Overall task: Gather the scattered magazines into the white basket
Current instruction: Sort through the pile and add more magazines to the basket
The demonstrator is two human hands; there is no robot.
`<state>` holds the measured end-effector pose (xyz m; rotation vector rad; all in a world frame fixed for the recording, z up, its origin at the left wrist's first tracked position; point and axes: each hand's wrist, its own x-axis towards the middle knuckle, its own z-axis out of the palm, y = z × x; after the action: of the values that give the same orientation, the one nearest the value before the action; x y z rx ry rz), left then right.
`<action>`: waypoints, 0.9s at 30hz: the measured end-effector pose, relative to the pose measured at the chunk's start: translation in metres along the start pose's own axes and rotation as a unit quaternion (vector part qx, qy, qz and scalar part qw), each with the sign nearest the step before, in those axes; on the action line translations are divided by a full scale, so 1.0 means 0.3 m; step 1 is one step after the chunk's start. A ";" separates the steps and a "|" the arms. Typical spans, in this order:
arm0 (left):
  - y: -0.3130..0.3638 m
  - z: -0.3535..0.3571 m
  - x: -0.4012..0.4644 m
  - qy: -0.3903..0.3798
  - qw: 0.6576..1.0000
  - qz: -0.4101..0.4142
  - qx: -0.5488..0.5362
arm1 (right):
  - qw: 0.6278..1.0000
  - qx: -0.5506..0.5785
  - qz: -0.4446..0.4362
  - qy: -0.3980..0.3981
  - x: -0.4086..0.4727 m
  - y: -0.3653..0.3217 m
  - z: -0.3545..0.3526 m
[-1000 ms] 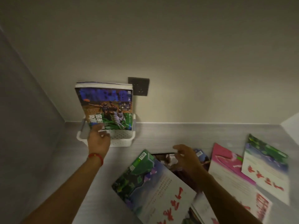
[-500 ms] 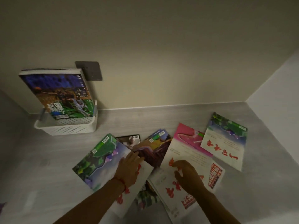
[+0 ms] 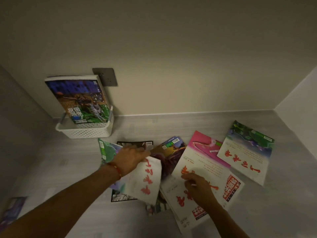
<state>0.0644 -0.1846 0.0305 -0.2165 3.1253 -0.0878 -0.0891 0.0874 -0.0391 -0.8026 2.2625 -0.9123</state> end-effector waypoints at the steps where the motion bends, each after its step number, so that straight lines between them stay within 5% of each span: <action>1: -0.013 -0.042 -0.009 0.020 0.999 -0.021 -0.035 | 1.000 0.022 0.004 0.007 0.009 -0.004 -0.009; 4: -0.068 -0.148 -0.030 0.101 0.971 -0.146 -0.157 | 0.974 0.213 0.071 0.017 0.044 -0.062 -0.035; 6: -0.104 -0.217 -0.049 0.139 0.923 -0.237 -0.269 | 0.934 0.338 0.119 -0.001 0.070 -0.128 -0.045; 12: -0.128 -0.312 -0.148 0.203 0.657 -0.324 -0.650 | 0.897 0.423 0.047 -0.118 0.124 -0.457 -0.017; 17: -0.220 -0.304 -0.252 0.209 0.643 -0.377 -0.633 | 0.965 0.219 -0.131 -0.051 0.168 -0.630 0.047; 21: -0.331 -0.315 -0.355 0.233 0.623 -0.387 -0.639 | 0.977 0.124 -0.173 -0.023 0.228 -0.765 0.096; 27: -0.602 -0.395 -0.453 0.342 0.665 -0.372 -0.550 | 0.964 -0.002 -0.257 0.063 0.337 -1.103 0.139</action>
<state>0.2224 -0.3380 0.1596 -1.7493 2.7914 2.1536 -0.0234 -0.1949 0.1545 -1.4094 2.1943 -1.2155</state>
